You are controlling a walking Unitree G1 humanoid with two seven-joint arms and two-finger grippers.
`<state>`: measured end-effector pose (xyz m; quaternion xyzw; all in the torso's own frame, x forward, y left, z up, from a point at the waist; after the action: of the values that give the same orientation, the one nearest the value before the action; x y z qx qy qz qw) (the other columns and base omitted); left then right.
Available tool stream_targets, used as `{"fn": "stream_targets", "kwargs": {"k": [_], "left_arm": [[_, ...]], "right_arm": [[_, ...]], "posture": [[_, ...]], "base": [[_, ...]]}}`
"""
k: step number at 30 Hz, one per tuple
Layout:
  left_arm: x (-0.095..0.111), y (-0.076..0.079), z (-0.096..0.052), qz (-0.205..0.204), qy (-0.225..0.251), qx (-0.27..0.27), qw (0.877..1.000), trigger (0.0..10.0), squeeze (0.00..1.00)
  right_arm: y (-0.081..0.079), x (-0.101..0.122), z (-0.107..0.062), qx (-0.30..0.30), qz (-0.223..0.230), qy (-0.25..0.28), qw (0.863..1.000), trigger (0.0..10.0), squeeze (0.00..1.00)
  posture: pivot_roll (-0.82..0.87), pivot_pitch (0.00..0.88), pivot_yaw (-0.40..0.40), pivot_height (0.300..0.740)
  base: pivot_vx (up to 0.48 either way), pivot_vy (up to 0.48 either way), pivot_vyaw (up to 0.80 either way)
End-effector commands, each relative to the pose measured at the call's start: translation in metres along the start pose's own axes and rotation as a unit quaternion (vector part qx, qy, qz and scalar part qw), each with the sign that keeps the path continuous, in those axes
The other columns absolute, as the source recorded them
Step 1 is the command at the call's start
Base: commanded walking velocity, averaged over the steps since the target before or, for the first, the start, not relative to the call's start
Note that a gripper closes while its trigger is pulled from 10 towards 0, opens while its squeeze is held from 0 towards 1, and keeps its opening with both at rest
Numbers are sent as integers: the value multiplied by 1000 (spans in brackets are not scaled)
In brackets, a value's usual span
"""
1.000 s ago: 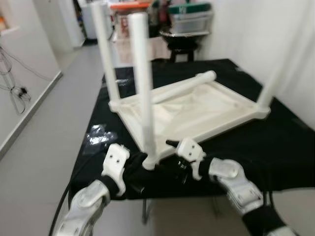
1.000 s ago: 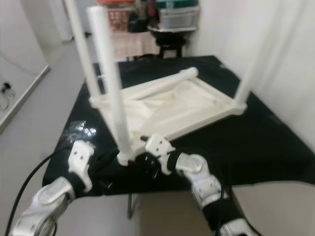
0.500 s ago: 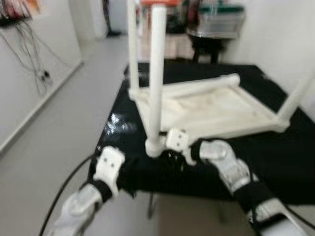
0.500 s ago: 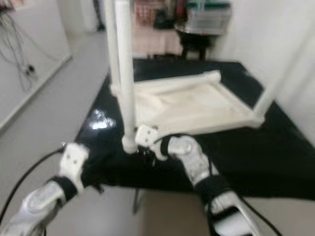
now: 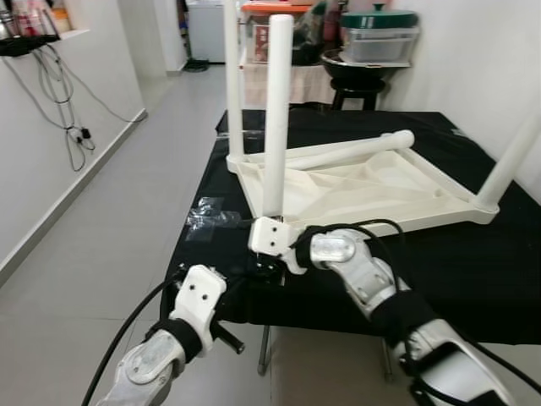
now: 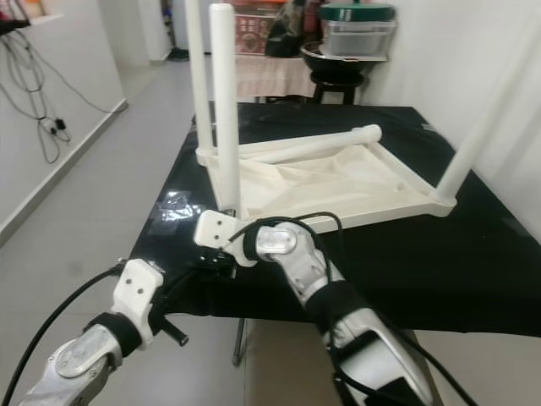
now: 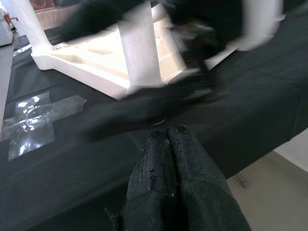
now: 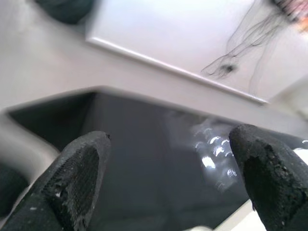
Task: Building children table
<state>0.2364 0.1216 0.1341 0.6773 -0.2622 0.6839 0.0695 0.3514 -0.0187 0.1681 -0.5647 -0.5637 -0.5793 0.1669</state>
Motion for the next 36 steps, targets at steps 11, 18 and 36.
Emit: {"fn": "stream_targets", "kwargs": {"k": [11, 18, 36], "left_arm": [[4, -12, -1, 25, -3, 39, 999, 10000, 0], [2, -19, 0, 46, -10, 58, 997, 10000, 0], [0, -40, -2, 59, -21, 124, 990, 10000, 0]], "right_arm": [[28, 12, 12, -129, -15, -5, 991, 10000, 0], [61, -2, -15, -266, 4, -8, 964, 10000, 0], [7, -20, -34, -62, 112, 84, 988, 10000, 0]], "posture": [[72, 0, -49, 740], [60, 0, -30, 740], [44, 0, -28, 740]], "base": [[0, 0, 0], [0, 0, 0], [0, 0, 0]]}}
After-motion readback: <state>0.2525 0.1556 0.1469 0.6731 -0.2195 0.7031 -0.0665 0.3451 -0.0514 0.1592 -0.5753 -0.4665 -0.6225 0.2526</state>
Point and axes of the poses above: a point about 5 cm out from each wrist's last joint towards the gripper, its own z axis pointing out of the wrist towards the gripper, its own x axis along the axis of the wrist's last joint, y = z × x, the point moved 1 cm from there along z, pointing out of the wrist towards the gripper, and after that the axes turned 7 degrees about z, right-handed, at the moved point
